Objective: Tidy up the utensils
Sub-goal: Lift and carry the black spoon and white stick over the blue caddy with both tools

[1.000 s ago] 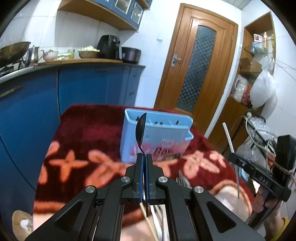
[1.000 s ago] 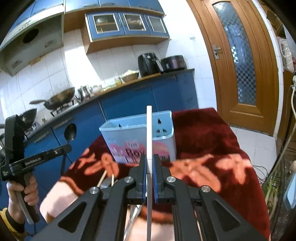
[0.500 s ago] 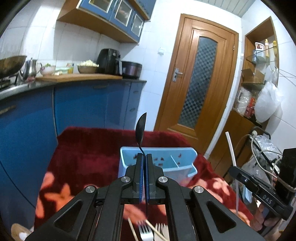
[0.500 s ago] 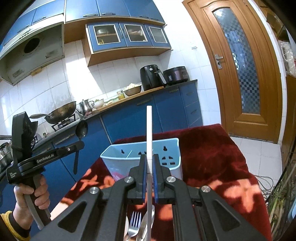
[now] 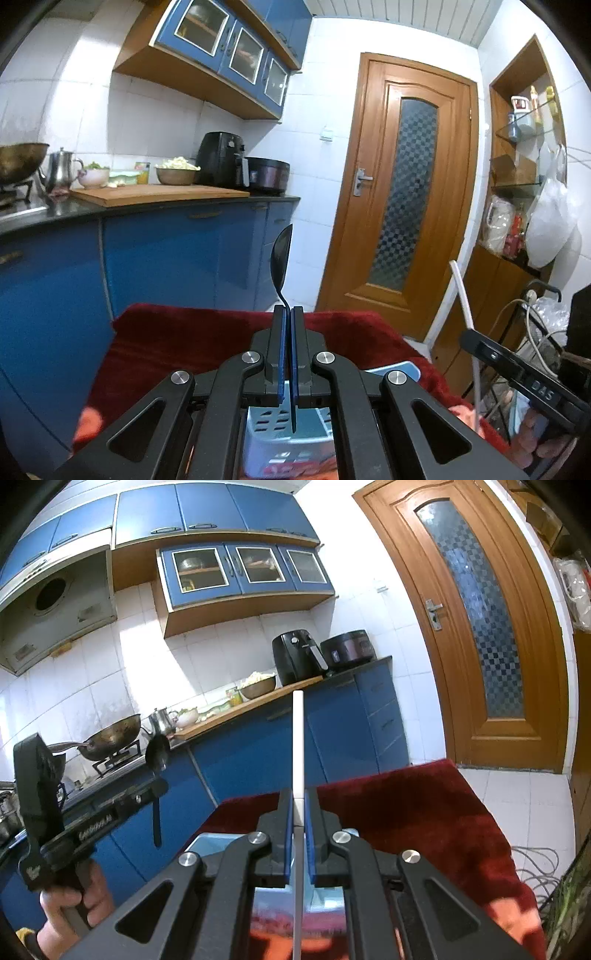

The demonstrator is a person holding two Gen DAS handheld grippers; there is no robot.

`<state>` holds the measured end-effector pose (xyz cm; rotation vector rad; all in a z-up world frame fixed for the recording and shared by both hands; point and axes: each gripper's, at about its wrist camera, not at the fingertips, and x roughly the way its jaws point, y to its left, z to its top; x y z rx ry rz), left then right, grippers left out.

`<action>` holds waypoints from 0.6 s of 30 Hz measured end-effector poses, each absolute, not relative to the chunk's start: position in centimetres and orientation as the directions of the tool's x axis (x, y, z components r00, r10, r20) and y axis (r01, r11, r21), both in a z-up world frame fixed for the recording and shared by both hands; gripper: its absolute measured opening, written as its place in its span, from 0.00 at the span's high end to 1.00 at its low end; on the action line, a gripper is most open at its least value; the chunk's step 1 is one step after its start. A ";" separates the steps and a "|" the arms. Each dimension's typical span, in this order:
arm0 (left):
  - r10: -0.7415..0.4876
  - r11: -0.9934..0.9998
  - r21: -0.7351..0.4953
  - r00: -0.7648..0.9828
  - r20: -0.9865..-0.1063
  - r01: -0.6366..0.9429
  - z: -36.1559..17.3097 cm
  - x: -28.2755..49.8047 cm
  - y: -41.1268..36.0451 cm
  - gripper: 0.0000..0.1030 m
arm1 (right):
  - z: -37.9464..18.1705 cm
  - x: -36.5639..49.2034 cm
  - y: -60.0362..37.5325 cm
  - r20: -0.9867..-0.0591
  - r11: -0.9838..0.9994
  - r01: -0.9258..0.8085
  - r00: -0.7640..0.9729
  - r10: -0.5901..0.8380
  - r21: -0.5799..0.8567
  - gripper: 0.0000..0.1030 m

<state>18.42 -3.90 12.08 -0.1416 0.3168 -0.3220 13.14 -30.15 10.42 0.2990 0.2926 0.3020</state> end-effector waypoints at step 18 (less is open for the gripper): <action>-0.402 0.897 -0.317 0.867 -0.295 0.307 5.8 22.6 -3.9 0.98 | 7.1 19.1 -28.5 -0.201 0.918 -0.285 0.917 0.345 0.275 0.93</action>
